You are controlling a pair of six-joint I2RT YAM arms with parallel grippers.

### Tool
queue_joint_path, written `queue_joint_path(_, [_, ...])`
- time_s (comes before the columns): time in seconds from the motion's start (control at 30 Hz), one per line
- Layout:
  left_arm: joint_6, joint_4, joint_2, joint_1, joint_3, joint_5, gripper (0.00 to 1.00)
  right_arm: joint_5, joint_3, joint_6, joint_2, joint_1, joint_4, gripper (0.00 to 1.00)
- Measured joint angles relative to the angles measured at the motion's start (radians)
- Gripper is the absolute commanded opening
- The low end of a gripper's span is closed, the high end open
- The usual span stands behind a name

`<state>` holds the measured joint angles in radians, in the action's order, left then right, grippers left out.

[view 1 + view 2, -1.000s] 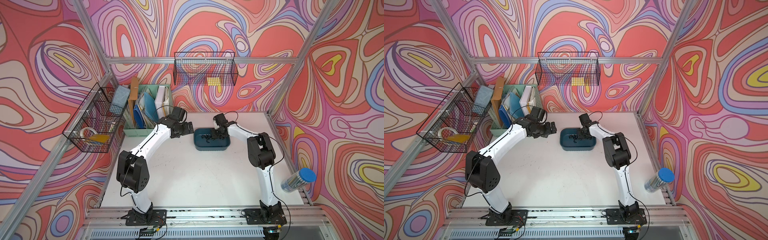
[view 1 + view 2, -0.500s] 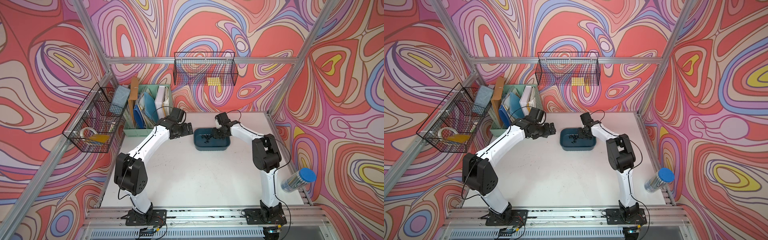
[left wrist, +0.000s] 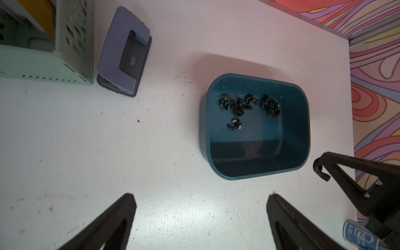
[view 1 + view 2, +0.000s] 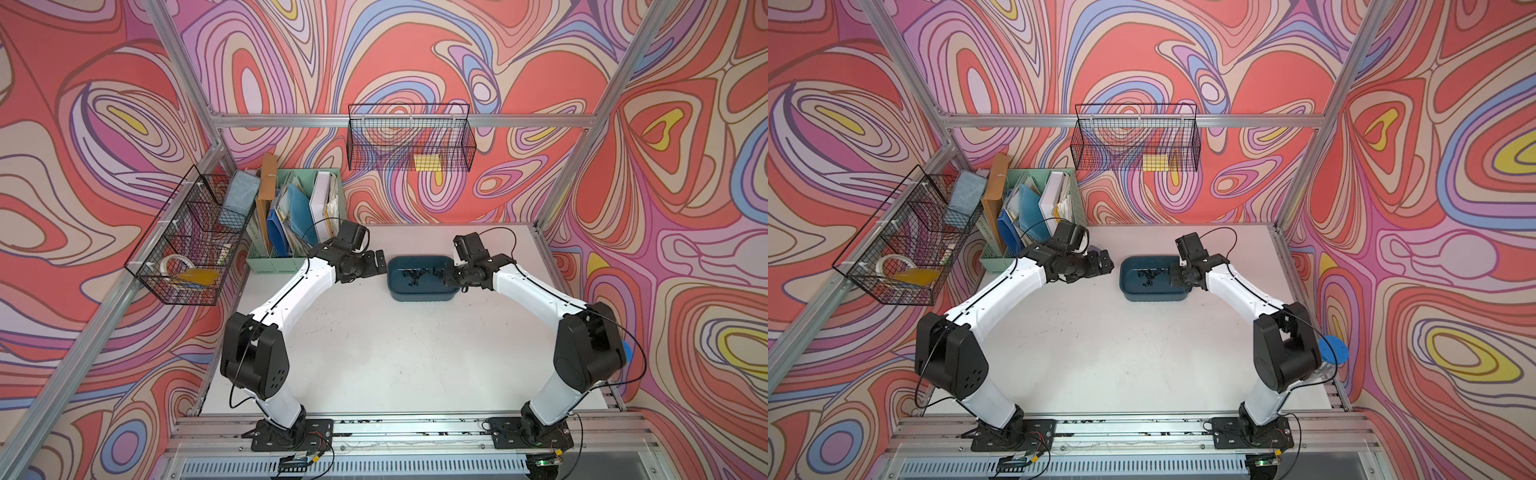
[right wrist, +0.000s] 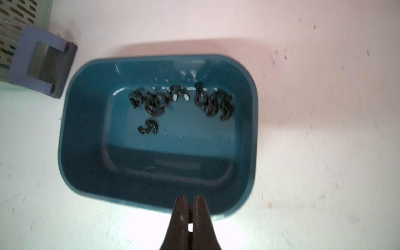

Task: Take out the wing nut from the storage box
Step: Place the wing nut at the center of the board.

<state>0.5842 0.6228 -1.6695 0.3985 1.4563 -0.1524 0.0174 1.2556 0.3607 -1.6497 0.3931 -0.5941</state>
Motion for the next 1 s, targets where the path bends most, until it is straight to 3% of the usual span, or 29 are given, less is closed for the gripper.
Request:
queue_joint_path(0.6, [-0.019, -0.014, 0.000, 0.022, -0.004, -0.029, 0.99, 0.046, -0.222, 0.098, 0.158, 0.035, -0.034, 0.00])
queue_joint_path(1.0, [-0.020, -0.014, 0.000, 0.045, -0.004, -0.035, 0.99, 0.049, -0.322, 0.124, 0.172, 0.046, -0.012, 0.00])
